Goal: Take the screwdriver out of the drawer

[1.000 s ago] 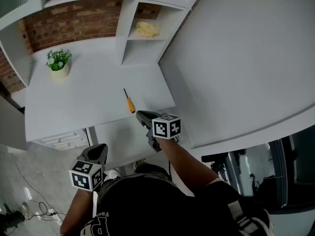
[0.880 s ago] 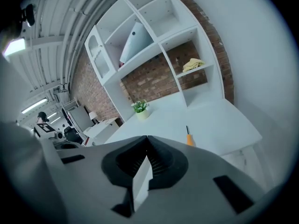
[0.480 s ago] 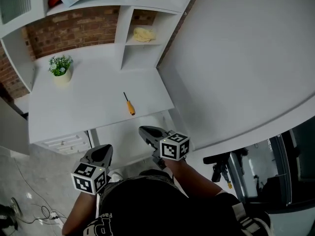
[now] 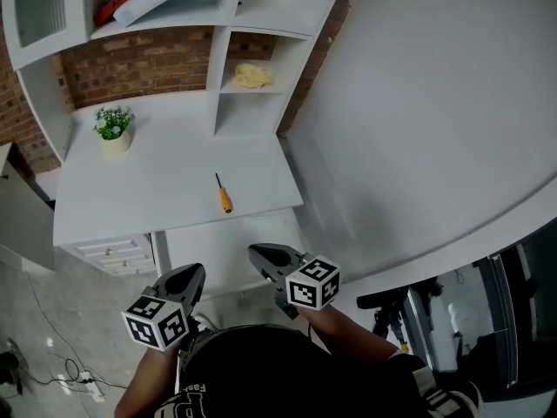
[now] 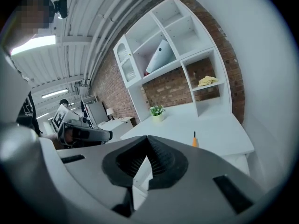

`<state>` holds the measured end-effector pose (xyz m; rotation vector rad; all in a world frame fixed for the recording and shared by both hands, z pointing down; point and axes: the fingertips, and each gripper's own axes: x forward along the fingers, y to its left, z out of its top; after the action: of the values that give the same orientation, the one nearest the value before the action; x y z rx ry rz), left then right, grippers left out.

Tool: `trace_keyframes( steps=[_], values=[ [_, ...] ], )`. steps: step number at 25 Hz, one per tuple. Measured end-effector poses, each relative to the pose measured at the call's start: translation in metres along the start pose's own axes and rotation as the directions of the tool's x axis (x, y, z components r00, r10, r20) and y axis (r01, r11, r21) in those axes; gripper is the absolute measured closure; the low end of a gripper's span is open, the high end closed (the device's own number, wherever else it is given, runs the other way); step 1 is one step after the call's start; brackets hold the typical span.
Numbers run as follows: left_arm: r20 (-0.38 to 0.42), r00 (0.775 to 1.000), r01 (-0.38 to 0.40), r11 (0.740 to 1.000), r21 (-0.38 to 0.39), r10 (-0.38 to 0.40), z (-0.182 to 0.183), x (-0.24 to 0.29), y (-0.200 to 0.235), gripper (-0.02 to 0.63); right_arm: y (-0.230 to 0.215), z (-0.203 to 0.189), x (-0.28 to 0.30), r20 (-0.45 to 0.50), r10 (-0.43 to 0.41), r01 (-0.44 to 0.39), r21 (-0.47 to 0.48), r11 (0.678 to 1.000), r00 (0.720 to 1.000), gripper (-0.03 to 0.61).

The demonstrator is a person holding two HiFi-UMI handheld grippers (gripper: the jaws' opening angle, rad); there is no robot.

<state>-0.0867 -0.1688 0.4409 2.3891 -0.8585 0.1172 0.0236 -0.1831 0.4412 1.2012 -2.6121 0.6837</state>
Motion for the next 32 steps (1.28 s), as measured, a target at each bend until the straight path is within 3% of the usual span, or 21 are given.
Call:
trace_keyframes(
  steps=[2,6,11,16,22,32],
  values=[
    [0.010,1.000,0.001,1.000,-0.021,-0.001,-0.007,0.004,-0.016,0.598,-0.002,-0.003,-0.019,-0.001,0.010,-0.010,-0.002,1.000,1.000,0.571],
    [0.023,0.999,-0.036,0.999,0.029,0.035,-0.014,0.009,-0.053,0.598,-0.002,-0.009,-0.057,-0.010,0.043,-0.043,0.037,0.998,0.999,0.571],
    [0.069,0.995,-0.079,0.992,0.101,0.072,-0.017,0.008,-0.102,0.598,-0.001,-0.011,-0.099,0.001,0.075,-0.075,-0.004,0.997,0.997,0.572],
    [0.064,0.992,-0.114,0.987,0.113,0.108,-0.041,0.001,-0.139,0.598,0.004,-0.019,-0.136,0.016,0.092,-0.091,-0.056,0.994,0.996,0.572],
    [0.068,0.986,-0.158,0.983,0.097,0.152,-0.064,0.000,-0.170,0.598,0.000,-0.036,-0.171,0.031,0.107,-0.105,-0.077,0.991,0.994,0.572],
    [0.046,0.984,-0.175,0.979,0.106,0.171,-0.082,0.007,-0.198,0.598,-0.011,-0.049,-0.209,0.104,0.113,-0.113,-0.002,0.994,0.988,0.571]
  ],
)
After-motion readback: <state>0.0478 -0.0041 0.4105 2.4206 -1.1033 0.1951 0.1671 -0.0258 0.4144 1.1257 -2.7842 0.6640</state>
